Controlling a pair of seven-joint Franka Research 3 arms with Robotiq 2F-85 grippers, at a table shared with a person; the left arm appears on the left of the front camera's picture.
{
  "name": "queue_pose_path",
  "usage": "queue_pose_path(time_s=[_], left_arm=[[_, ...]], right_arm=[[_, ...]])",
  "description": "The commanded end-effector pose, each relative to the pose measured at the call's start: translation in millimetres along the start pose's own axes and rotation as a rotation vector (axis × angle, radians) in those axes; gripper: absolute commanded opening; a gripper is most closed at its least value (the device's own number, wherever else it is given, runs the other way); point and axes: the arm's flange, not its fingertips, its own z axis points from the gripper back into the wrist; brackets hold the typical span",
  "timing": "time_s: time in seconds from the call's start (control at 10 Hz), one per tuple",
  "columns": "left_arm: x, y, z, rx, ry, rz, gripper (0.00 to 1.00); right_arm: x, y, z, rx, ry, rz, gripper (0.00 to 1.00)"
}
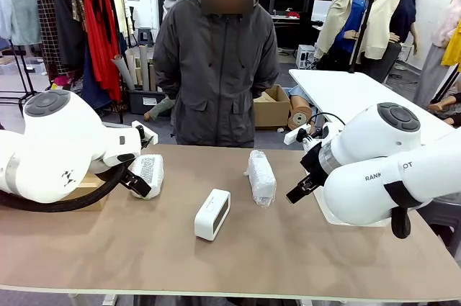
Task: Separate and place wrapped and unwrapped clocks.
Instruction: Pick up the Digital clock indicated by the person.
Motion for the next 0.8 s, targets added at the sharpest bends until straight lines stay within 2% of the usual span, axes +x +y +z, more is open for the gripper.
queue_pose_path(time_s=[0.0, 0.2, 0.4, 0.7], left_arm=[[0, 1, 0, 0.000, 0.000, 0.002, 1.00], [0, 0, 0, 0.000, 0.000, 0.000, 1.00], [-3, 1, 7, -0.057, 0.054, -0.068, 1.00], [6, 11, 35, -0.198, 0.074, -0.146, 1.00]], right_arm=[[0, 0, 0, 0.000, -0.001, 0.000, 1.00], [0, 0, 0, 0.000, 0.000, 0.000, 1.00], [0, 3, 2, 0.082, 0.005, -0.028, 1.00], [17, 9, 8, 0.263, 0.028, -0.079, 1.00]])
